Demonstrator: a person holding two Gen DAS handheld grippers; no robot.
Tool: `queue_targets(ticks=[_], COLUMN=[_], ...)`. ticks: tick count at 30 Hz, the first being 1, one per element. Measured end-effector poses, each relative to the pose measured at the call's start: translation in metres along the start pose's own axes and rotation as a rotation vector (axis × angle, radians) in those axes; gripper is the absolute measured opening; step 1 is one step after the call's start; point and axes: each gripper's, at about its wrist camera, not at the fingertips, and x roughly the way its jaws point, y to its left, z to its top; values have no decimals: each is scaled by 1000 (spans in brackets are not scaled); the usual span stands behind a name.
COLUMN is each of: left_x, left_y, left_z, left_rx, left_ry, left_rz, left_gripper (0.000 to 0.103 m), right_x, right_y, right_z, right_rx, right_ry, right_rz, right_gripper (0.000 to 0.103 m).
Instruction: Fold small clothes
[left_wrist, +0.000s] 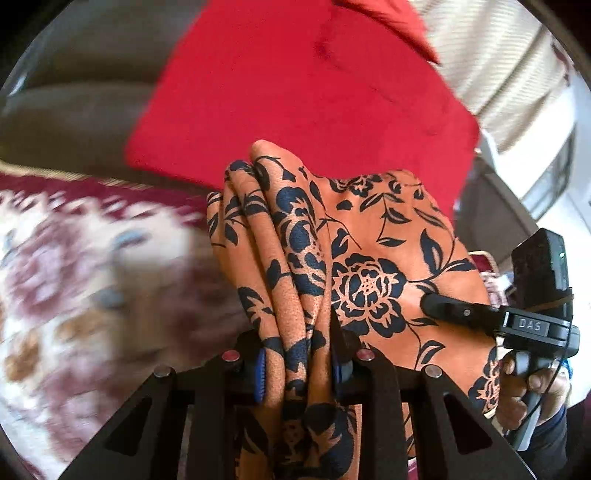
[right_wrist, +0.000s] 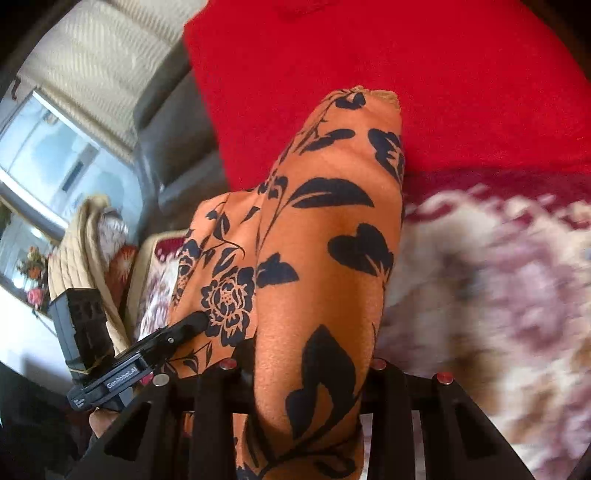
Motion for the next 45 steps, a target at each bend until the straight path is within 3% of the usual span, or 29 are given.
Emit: queue_targets(ticks=[3, 5, 6, 7, 8, 9, 16, 23, 25, 26, 27, 29, 33, 38, 41, 43, 45], left_x=[37, 77, 93, 100, 98, 87, 34, 95, 113, 123, 133, 127, 74, 126, 113, 89, 61], left_y=[-37, -38, -35, -31, -27, -24, -28, -48, -55, -57, -55, -57, -70, -43, -39, -42, -44], left_z=[2, -8, -15, -21, -25, -27, -16, 8, 9, 9, 9, 12, 26, 15, 7, 5, -3], left_rx=[42, 34, 29, 21, 7, 6, 34, 30, 56, 68, 67, 77, 126, 113, 68, 32, 18], left_ry=[38, 132, 192, 226, 206, 168, 60, 174, 201, 232, 264, 234, 66, 226, 181, 154, 113], left_rz=[9, 65, 102, 128, 108, 98, 61, 39, 62, 85, 100, 93, 41, 128, 100, 58, 25], left_gripper=[33, 41, 41, 42, 44, 44, 43, 42, 32, 10, 9, 6, 6, 7, 13, 13, 20], right_x=[-31, -27, -22, -17, -16, -22, -64, -73, -69, -65, -63, -56, -65, -70, -74, -77, -82], right_y=[-41, -77, -97, -118, -131, -140, -118, -71, -65, -63, -63, -64, -61, -61, -57, -54, -53], right_z=[7, 4, 0, -9, -19, -29, -38, -49, -52, -53, -54, -57, -59, -61, -65, -68, -70], right_rx=[41, 97, 140, 196, 234, 269, 170, 119, 104, 101, 100, 95, 89, 85, 69, 57, 63], right_ry=[-20, 19, 21, 28, 34, -3, -143, -220, -211, -206, -204, -205, -217, -238, -238, -242, -250], right_rz=[-34, -41, -84, -155, -162, -73, -131, -102, -104, -106, -111, -121, -105, -80, -85, -90, -88], right_gripper=[38, 48, 57, 58, 60, 60, 60, 60, 60, 60, 61, 61, 61, 61, 65, 65, 65])
